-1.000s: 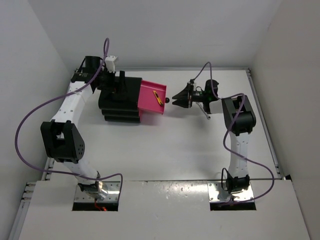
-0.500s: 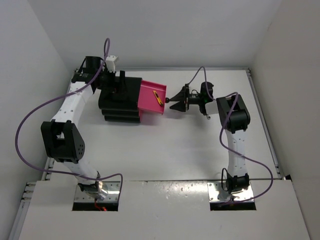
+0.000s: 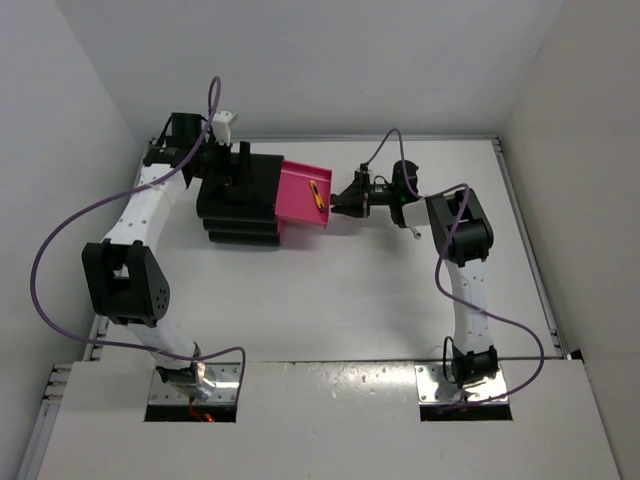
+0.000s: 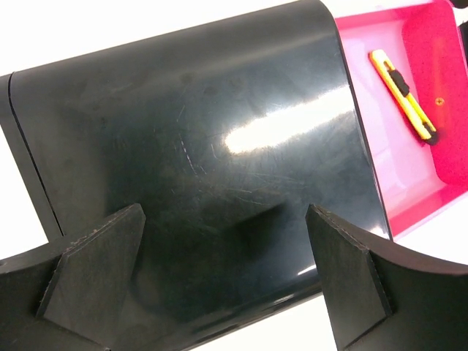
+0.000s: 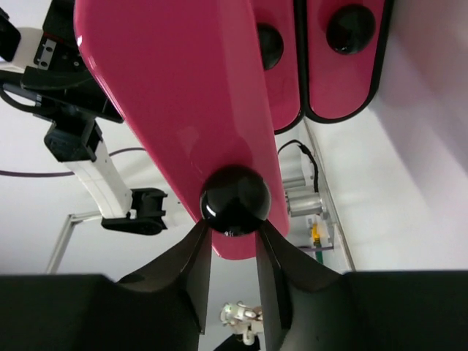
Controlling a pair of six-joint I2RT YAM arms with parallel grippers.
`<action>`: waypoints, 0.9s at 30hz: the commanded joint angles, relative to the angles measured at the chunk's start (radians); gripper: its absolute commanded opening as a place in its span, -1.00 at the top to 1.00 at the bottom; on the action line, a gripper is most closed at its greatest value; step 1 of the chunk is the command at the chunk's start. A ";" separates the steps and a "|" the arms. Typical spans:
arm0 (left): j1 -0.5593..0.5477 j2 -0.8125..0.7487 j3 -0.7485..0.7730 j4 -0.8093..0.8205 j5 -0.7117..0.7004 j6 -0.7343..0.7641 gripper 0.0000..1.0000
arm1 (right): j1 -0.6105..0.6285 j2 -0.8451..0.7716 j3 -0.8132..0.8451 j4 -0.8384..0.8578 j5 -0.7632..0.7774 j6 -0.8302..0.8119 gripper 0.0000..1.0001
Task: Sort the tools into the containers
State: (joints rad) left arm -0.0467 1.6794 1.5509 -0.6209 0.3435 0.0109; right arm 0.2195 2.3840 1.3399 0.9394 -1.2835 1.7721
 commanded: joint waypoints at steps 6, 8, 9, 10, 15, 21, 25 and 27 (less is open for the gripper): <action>-0.012 0.002 -0.028 -0.026 -0.008 -0.002 -1.00 | 0.017 0.018 0.042 0.045 0.038 -0.005 0.51; -0.012 0.002 -0.028 -0.026 -0.008 -0.002 -1.00 | 0.017 0.018 0.054 0.058 0.038 -0.005 0.51; -0.012 0.002 -0.028 -0.026 -0.008 -0.002 -1.00 | 0.026 0.018 0.064 0.058 0.038 -0.005 0.51; -0.012 0.002 -0.037 -0.026 -0.008 -0.002 -1.00 | 0.026 0.018 0.064 0.058 0.038 -0.005 0.51; -0.012 0.002 -0.037 -0.026 -0.008 -0.002 -1.00 | 0.047 0.018 0.110 0.068 0.038 -0.005 0.51; -0.012 0.002 -0.037 -0.026 -0.008 -0.002 -1.00 | 0.089 0.018 0.142 0.068 0.038 -0.005 0.51; -0.012 0.002 -0.046 -0.026 -0.008 -0.002 -1.00 | 0.112 0.018 0.153 0.078 0.038 -0.005 0.51; -0.021 0.002 -0.046 -0.026 -0.008 -0.002 -1.00 | 0.123 0.027 0.165 0.078 0.049 -0.005 0.48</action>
State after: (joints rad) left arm -0.0475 1.6791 1.5352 -0.5858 0.3428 0.0177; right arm 0.3233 2.4031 1.4563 0.9604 -1.2591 1.7733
